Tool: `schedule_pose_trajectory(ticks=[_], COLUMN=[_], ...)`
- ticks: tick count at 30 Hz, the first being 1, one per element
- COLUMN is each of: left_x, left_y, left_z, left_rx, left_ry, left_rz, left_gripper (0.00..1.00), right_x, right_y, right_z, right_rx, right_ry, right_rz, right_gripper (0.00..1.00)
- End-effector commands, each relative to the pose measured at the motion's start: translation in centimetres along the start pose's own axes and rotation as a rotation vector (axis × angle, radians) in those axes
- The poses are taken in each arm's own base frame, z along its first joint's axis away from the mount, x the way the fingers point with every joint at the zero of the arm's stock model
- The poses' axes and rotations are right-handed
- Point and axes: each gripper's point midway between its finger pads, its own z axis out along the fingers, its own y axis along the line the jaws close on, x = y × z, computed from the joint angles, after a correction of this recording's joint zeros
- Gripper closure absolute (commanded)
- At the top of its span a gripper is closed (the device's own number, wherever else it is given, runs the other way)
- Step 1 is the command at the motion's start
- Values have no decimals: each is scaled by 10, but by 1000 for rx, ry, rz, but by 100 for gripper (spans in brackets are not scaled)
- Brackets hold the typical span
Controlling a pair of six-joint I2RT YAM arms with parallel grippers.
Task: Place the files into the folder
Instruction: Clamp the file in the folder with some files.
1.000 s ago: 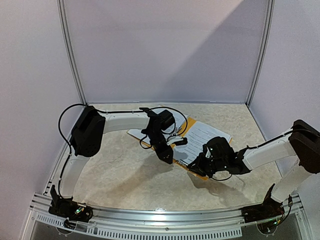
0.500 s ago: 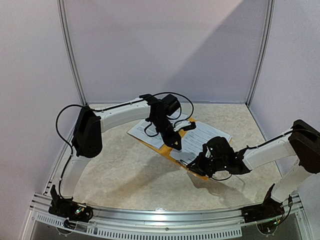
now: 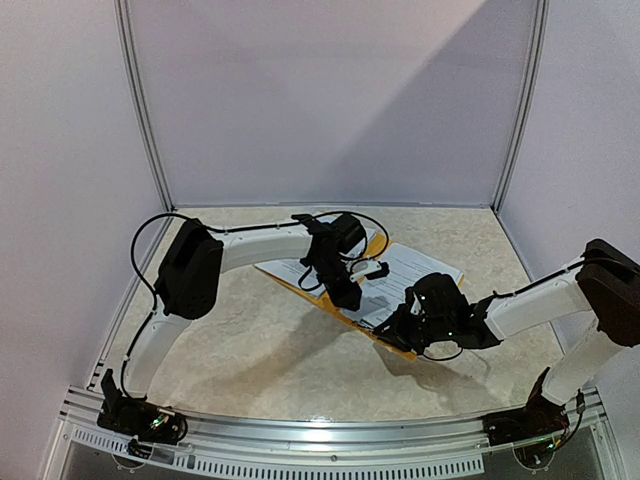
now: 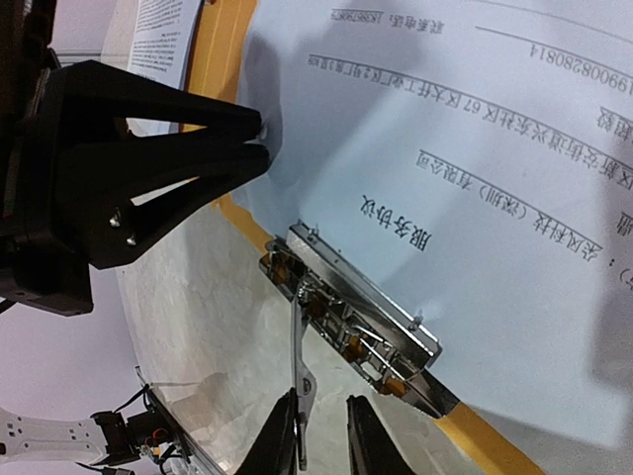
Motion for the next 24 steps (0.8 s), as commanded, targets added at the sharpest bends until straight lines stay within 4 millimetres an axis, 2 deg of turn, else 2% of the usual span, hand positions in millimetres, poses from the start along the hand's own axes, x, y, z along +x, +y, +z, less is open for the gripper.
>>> schedule_pose_trajectory(ticks=[1, 10, 19, 24], left_x=[28, 29, 26, 26], left_y=[-11, -11, -12, -12], left_z=[18, 21, 18, 19], left_rx=[-7, -3, -2, -1], left_ry=[93, 95, 90, 90], left_rz=[12, 22, 27, 28], left_gripper=[81, 81, 81, 81], right_x=[5, -4, -5, -5], right_y=[-42, 9, 8, 26], right_z=[-1, -7, -8, -13], right_rx=[150, 59, 69, 48], right_ry=[6, 12, 1, 12], right_rz=[19, -66, -38, -70], right_gripper=[80, 75, 78, 71])
